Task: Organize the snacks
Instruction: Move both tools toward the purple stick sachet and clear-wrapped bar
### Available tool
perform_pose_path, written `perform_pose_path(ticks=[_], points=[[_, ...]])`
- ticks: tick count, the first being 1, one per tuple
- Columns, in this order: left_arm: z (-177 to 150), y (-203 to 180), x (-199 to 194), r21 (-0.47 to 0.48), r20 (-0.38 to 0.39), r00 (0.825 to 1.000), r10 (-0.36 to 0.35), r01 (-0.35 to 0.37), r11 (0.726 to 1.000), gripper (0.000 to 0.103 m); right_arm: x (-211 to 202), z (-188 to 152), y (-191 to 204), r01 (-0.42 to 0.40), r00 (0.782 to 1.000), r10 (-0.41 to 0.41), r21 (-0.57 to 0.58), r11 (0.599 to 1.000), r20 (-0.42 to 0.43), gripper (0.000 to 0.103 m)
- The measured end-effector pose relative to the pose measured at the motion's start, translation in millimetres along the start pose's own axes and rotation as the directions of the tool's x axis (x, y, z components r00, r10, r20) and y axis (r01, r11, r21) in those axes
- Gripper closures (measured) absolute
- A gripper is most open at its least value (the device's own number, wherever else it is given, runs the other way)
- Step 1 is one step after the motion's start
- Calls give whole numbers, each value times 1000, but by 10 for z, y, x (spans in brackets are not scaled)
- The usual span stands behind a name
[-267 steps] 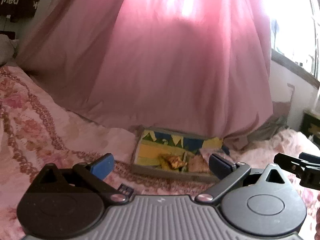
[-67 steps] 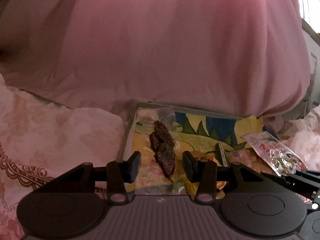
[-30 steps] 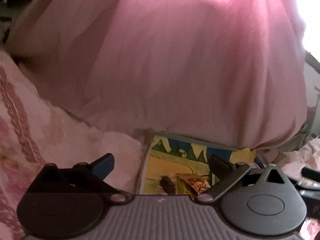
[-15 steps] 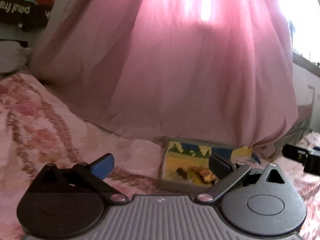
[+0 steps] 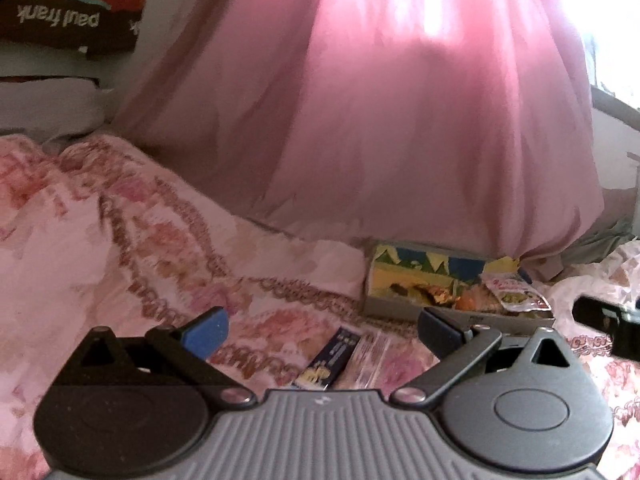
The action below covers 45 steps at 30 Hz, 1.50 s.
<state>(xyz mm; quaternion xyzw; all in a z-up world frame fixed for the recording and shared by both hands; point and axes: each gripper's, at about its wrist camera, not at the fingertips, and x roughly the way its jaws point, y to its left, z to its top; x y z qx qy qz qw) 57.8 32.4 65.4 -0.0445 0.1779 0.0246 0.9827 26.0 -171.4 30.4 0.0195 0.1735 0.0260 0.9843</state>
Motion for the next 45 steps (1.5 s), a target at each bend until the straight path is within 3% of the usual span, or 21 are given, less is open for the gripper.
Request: perform_pose_path(ticks=[15, 24, 45], points=[[-184, 163, -288, -66, -65, 995, 71, -75, 995, 0, -145, -233, 193, -26, 995, 23, -24, 999, -96, 1], [-207, 76, -164, -4, -115, 982, 152, -154, 988, 0, -40, -311, 201, -32, 989, 29, -19, 999, -146, 1], [-247, 86, 61, 23, -219, 960, 175, -174, 984, 0, 102, -374, 279, -60, 982, 56, -17, 998, -179, 1]])
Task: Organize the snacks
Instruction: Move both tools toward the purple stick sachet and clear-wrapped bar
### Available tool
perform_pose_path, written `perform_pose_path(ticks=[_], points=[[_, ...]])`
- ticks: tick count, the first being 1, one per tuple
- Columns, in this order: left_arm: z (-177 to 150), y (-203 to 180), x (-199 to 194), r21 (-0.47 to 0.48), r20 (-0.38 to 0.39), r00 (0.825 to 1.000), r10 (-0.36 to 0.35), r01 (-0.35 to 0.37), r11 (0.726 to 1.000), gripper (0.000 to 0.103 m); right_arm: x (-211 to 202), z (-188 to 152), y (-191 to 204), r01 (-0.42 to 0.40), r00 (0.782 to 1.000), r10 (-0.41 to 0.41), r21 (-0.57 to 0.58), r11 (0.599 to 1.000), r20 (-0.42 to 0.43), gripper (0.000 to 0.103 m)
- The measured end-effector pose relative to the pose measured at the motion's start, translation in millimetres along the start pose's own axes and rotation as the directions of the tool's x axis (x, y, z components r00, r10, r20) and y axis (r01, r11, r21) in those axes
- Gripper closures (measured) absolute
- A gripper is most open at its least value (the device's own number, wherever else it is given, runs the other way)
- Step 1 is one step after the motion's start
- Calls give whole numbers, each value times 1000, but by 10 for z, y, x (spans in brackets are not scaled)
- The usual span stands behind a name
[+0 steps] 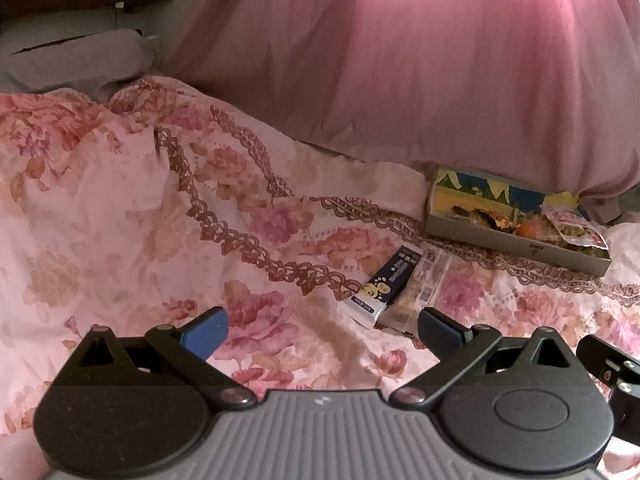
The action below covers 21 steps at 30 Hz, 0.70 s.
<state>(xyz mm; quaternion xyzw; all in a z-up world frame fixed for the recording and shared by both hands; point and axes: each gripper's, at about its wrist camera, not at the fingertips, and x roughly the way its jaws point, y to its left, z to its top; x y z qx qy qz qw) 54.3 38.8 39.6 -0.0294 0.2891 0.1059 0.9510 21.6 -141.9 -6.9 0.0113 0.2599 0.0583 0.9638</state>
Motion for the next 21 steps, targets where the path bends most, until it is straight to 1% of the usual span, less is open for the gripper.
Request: perform_pose_path(ticks=[8, 14, 17, 21], points=[[40, 34, 188, -23, -74, 997, -3, 1, 1000, 0, 161, 29, 39, 0, 1000, 0, -6, 1000, -27, 1], [98, 57, 390, -29, -135, 991, -8, 4, 1000, 0, 364, 102, 88, 7, 998, -10, -50, 999, -64, 1], [156, 23, 472, -1, -141, 990, -9, 9, 1000, 0, 474, 160, 91, 17, 996, -22, -61, 998, -85, 1], [276, -43, 583, 86, -112, 994, 7, 2, 996, 0, 565, 245, 105, 20, 996, -27, -78, 997, -83, 1]])
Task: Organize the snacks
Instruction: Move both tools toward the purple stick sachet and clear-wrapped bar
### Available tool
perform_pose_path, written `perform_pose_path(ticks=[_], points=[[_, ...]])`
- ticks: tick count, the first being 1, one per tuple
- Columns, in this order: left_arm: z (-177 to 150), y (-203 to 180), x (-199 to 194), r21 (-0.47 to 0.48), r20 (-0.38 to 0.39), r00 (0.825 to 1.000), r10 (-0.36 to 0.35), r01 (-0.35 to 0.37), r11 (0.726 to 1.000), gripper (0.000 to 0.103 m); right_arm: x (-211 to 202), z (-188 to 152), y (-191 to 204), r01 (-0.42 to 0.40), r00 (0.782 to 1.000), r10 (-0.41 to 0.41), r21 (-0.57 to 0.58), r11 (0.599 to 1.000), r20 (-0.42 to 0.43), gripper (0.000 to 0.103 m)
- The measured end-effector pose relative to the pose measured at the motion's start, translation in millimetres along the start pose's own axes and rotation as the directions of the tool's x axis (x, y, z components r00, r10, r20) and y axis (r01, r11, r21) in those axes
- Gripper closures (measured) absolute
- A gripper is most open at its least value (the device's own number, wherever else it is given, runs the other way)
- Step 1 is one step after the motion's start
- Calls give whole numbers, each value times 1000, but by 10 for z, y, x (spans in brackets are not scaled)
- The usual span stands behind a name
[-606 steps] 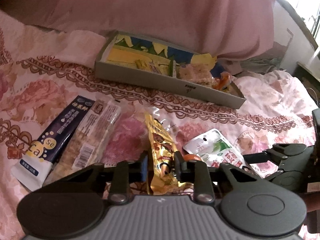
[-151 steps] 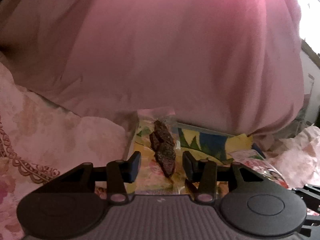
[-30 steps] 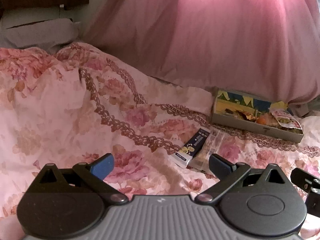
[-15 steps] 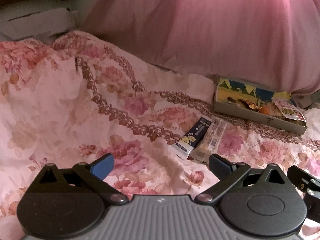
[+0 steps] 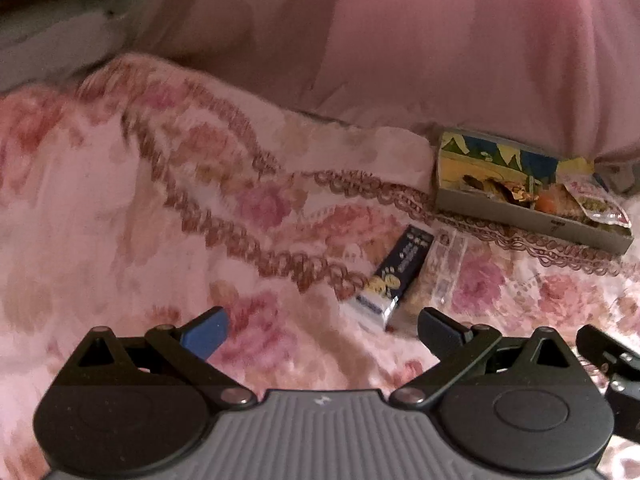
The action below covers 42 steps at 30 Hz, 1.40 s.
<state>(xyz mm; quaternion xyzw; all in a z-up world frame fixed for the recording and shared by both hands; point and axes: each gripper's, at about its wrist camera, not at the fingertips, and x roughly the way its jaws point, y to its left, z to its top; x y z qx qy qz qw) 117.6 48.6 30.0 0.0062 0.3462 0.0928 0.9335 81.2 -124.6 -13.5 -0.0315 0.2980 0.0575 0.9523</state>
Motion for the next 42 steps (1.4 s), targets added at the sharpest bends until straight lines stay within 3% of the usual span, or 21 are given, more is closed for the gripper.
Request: perform_pose_path(ticks=[10, 19, 31, 36, 42], points=[[320, -57, 231, 103, 79, 995, 58, -66, 992, 0, 194, 156, 53, 10, 1000, -10, -22, 1000, 2, 1], [385, -199, 562, 212, 90, 994, 57, -75, 974, 0, 421, 122, 45, 41, 998, -41, -2, 999, -38, 1], [388, 4, 910, 137, 24, 999, 46, -48, 989, 0, 735, 86, 161, 58, 995, -59, -19, 998, -86, 1], [402, 117, 1046, 116, 19, 997, 80, -82, 990, 0, 882, 87, 279, 48, 994, -51, -30, 998, -100, 1], [384, 250, 1248, 72, -48, 995, 92, -89, 993, 0, 1024, 89, 419, 30, 993, -35, -47, 998, -113, 1]])
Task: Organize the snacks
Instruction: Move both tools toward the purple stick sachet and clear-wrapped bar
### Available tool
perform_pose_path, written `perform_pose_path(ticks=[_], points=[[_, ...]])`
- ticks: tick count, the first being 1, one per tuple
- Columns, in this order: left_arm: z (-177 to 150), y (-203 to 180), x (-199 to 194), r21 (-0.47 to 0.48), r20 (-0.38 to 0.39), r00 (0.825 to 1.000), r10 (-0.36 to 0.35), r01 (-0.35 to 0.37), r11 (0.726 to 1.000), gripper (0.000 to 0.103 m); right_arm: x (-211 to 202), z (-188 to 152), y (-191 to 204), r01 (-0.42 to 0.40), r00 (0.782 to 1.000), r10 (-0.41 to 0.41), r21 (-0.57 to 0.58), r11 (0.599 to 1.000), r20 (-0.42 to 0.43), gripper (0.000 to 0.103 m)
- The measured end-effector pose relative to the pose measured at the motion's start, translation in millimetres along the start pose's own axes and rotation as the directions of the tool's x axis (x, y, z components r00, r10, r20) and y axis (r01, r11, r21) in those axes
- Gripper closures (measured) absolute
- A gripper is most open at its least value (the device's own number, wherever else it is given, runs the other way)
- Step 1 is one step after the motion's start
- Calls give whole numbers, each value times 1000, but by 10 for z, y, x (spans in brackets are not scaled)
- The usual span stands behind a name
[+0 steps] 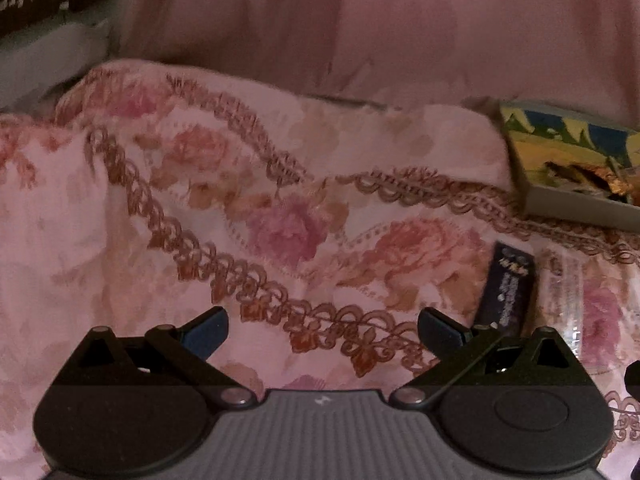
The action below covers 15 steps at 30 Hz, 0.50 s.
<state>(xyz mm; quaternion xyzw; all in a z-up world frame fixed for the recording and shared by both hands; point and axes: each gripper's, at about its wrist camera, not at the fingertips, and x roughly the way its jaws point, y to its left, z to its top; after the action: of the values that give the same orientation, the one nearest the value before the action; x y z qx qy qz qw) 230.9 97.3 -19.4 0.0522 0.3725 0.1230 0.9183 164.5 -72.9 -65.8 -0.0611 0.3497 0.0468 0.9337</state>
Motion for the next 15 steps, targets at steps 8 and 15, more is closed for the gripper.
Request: perform_pose_path(ticks=[8, 15], points=[[-13, 102, 129, -39, -51, 998, 31, -32, 999, 0, 169, 28, 146, -29, 998, 28, -10, 1000, -62, 1], [-1, 248, 182, -113, -75, 997, 26, -34, 993, 0, 285, 69, 244, -64, 995, 67, 42, 997, -72, 1]])
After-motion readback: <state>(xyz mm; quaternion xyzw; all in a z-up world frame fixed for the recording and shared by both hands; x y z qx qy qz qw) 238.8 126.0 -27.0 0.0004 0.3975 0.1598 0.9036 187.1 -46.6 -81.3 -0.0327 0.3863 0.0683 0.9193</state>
